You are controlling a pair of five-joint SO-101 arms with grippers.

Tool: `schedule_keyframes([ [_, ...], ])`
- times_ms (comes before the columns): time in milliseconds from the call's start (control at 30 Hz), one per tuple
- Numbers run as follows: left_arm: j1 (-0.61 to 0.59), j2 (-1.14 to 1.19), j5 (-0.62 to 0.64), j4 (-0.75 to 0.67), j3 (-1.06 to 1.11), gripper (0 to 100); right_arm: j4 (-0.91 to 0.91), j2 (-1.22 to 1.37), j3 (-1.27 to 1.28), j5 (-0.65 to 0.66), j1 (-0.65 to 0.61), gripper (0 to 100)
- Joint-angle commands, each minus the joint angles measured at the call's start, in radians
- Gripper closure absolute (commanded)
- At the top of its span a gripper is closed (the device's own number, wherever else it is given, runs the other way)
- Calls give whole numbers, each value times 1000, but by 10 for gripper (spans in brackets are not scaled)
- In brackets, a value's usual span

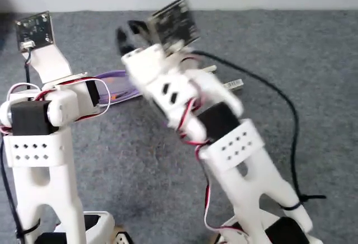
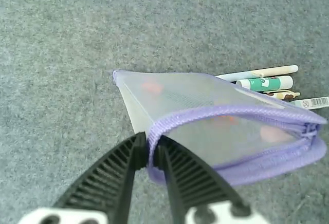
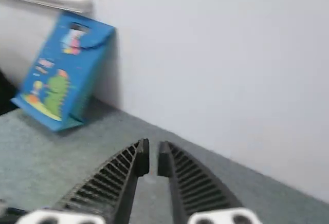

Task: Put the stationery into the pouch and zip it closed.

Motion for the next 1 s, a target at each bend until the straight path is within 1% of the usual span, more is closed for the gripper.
schedule_keyframes([
  [0,5,3,8,5,-25,991,130,-2,-92,-14,101,984],
  [100,5,3,8,5,-25,991,223,24,-112,-55,186,991],
  [200,5,3,8,5,-25,991,297,74,-112,-44,266,991],
  [300,5,3,8,5,-25,991,375,148,-112,2,337,991],
  [433,5,3,5,5,-21,991,461,286,-115,98,390,990],
  [600,5,3,5,5,-21,991,542,509,-226,138,446,982],
  [667,5,3,5,5,-21,991,576,602,-302,209,467,931],
  [833,5,3,-25,8,-19,991,687,809,-500,445,507,733],
  [900,5,3,-29,9,-19,991,736,877,-571,542,521,693],
  [967,5,3,-29,9,-19,991,773,934,-626,626,530,692],
])
